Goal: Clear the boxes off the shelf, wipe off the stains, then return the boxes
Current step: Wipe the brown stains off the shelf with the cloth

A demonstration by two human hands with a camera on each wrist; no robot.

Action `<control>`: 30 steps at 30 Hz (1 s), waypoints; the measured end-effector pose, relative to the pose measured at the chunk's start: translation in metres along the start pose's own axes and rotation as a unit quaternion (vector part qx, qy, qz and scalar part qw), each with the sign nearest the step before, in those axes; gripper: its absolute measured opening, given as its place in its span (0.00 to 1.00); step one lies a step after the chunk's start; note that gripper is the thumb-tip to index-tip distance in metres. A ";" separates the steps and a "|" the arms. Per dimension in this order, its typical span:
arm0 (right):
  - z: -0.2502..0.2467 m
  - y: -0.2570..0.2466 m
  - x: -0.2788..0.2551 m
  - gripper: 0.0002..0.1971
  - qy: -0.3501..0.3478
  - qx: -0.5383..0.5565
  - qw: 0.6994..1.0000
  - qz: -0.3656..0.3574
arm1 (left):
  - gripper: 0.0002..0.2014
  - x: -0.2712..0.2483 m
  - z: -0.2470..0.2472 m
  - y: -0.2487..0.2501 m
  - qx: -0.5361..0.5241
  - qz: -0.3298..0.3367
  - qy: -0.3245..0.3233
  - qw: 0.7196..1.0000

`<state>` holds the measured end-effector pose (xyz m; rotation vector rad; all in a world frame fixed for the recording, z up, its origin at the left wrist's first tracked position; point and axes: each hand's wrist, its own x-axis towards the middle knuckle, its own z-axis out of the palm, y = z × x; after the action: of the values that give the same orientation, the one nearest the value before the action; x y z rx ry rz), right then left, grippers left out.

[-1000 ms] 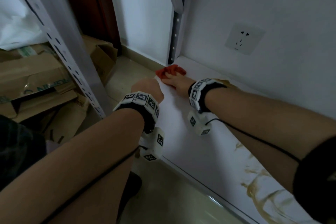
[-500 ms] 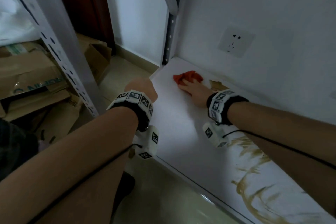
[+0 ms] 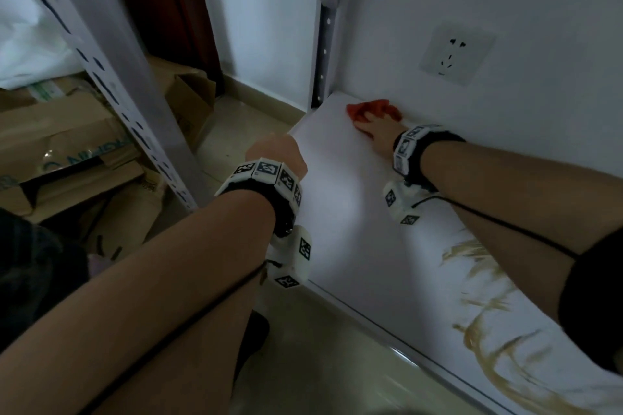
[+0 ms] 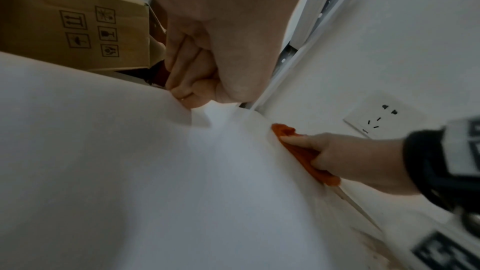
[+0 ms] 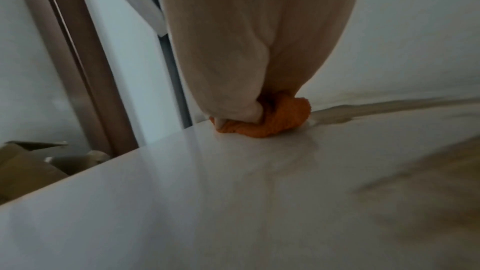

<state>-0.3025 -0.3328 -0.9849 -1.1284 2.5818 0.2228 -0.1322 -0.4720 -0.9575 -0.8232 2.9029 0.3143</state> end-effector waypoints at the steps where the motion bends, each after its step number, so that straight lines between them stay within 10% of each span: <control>1: 0.001 0.009 -0.009 0.33 -0.003 -0.003 1.000 0.020 | 0.10 0.000 0.000 0.000 -0.003 -0.001 0.002 1.000; 6: 0.010 0.011 -0.052 0.36 -0.006 -0.006 0.999 0.047 | 0.10 0.001 -0.002 0.001 -0.013 -0.008 -0.004 1.000; 16: 0.015 -0.069 -0.022 0.32 0.006 -0.080 0.988 -0.135 | 0.10 -0.006 0.003 0.003 0.026 0.003 0.001 1.000; 30: 0.009 0.011 -0.069 0.37 0.010 -0.129 0.991 0.042 | 0.09 -0.006 0.004 0.007 0.046 0.002 0.008 0.999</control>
<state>-0.2641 -0.2758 -0.9691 -1.1113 2.6783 0.5821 -0.1308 -0.4618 -0.9596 -0.8081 2.9098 0.1731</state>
